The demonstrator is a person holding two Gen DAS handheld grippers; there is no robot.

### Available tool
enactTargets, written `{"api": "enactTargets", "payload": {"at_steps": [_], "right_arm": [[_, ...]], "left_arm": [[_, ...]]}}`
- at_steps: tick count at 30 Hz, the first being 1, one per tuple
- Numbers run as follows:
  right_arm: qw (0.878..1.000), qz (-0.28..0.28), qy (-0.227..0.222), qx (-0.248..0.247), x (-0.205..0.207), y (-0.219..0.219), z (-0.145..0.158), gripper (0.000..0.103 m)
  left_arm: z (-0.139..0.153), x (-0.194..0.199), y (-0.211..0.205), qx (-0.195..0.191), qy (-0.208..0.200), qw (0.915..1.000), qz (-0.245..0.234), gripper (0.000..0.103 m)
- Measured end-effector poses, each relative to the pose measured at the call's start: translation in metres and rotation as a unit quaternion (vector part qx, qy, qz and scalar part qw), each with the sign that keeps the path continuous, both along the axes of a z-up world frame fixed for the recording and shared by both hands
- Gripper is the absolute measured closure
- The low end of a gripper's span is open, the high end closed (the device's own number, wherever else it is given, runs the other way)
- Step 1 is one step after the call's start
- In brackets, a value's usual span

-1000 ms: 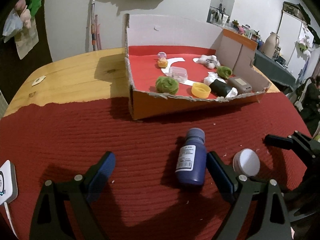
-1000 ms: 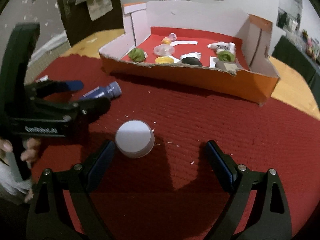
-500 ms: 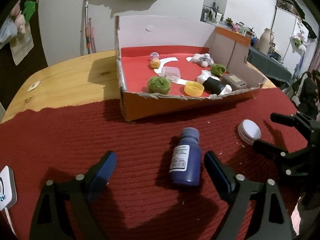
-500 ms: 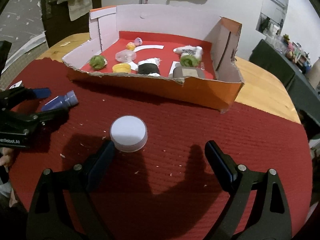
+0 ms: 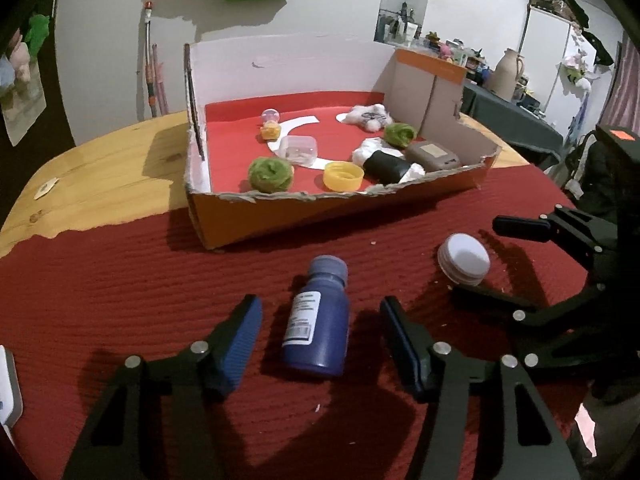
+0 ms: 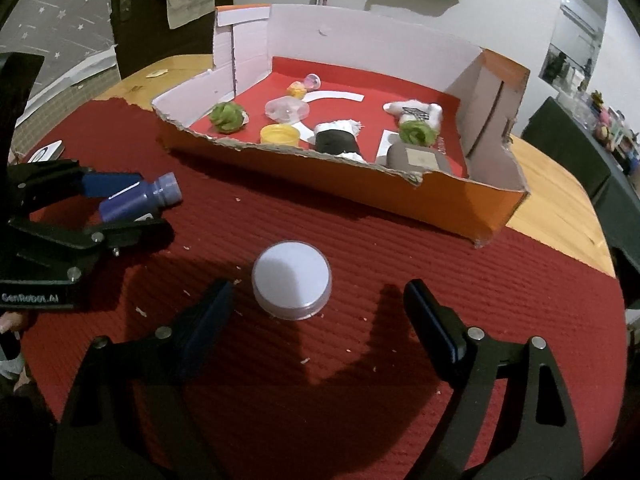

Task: Organize objects
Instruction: 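Grasp the blue bottle with the left tool while the right tool grasps the white lid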

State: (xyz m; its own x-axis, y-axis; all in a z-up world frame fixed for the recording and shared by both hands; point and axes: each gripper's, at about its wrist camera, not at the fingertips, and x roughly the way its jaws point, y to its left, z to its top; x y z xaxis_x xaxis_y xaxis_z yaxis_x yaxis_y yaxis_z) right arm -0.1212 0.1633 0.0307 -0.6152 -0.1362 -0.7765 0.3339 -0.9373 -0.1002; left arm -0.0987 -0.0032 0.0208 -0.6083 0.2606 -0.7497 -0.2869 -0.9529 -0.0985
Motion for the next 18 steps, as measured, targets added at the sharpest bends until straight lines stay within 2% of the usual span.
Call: {"api": "enactTargets", "payload": {"at_steps": [10, 14, 16, 18], "right_arm": [[1.0, 0.002, -0.012, -0.02, -0.005, -0.0018, -0.0019, 0.031], [0.999, 0.006, -0.012, -0.034, -0.004, -0.0035, -0.0015, 0.044], [0.999, 0.01, -0.011, -0.041, -0.0023, -0.0047, -0.0006, 0.059], [0.999, 0.011, -0.008, -0.041, 0.0, -0.0068, -0.0001, 0.063]], "left_arm": [[0.0003, 0.0007, 0.0029, 0.02, -0.003, 0.9997, -0.015, 0.058], [0.0001, 0.0016, 0.0052, 0.025, -0.003, 0.9994, -0.023, 0.075], [0.0004, 0.0021, 0.0055, 0.03, -0.004, 0.9992, -0.024, 0.075], [0.0008, 0.0029, 0.0062, 0.028, -0.003, 0.9994, -0.022, 0.075]]}}
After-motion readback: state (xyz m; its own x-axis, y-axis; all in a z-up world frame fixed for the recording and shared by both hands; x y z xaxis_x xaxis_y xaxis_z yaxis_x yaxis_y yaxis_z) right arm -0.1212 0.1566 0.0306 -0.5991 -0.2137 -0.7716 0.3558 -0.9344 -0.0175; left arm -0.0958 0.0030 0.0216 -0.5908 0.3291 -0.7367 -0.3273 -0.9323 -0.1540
